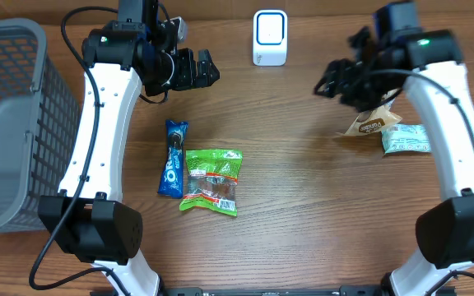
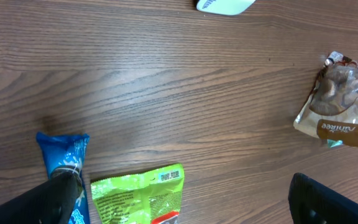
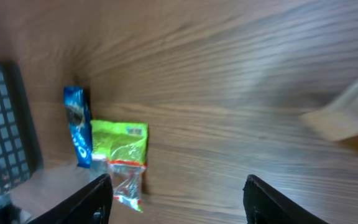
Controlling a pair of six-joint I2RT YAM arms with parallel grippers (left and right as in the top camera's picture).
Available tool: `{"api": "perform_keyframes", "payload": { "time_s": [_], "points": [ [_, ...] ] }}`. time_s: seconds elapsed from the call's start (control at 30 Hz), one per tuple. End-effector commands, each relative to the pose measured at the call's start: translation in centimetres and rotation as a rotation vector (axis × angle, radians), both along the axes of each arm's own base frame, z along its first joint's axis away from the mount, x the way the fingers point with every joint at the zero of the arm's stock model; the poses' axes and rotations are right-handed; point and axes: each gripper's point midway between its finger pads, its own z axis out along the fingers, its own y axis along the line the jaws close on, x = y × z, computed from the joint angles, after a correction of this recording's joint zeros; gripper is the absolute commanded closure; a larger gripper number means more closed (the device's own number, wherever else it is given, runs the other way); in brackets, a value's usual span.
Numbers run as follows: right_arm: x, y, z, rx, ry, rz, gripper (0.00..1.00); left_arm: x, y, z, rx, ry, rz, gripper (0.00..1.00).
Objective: Scan the item barcode
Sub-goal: 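Release the bread bag and move the right gripper to the chip bag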
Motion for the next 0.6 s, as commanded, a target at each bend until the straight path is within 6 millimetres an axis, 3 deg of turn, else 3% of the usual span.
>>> {"api": "perform_keyframes", "payload": {
  "time_s": [0.0, 0.37, 0.57],
  "points": [
    [-1.0, 1.8, -1.6, 0.029, 0.050, -0.014, 0.31, 0.3, -0.2, 0.6, 0.005, -0.022, -0.010, 0.00],
    [-4.0, 8.8, -9.5, 0.075, 0.152, -0.049, 0.31, 0.3, -0.2, 0.6, 0.005, -0.022, -0.010, 0.00],
    [-6.3, 11.9, -11.4, 0.078, 0.189, -0.021, 0.31, 0.3, -0.2, 0.6, 0.005, -0.022, -0.010, 0.00]
  ]
}}
